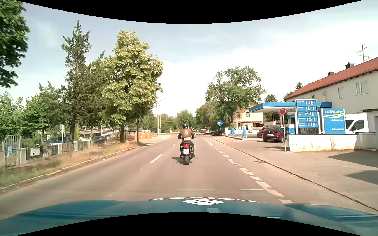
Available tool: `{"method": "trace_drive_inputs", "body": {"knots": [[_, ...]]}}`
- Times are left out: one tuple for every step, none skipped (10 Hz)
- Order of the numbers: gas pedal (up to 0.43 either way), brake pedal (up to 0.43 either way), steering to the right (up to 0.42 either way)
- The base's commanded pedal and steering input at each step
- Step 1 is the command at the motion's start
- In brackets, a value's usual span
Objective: Follow the waypoints while adhering to traffic rules and regulations
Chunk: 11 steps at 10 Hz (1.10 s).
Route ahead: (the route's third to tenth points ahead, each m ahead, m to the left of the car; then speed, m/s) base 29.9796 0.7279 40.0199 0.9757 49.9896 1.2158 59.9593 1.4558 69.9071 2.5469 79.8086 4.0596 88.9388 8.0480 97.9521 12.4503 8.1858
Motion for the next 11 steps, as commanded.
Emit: {"method": "trace_drive_inputs", "body": {"knots": [[0.000,0.000,0.000],[0.000,0.000,0.000],[0.000,0.000,-0.003],[0.000,0.000,-0.003],[0.000,0.000,-0.003],[0.000,0.000,-0.003],[0.000,0.000,-0.003],[0.000,0.000,-0.004],[0.000,0.000,-0.005],[0.000,0.000,-0.004],[0.000,0.000,-0.006]]}}
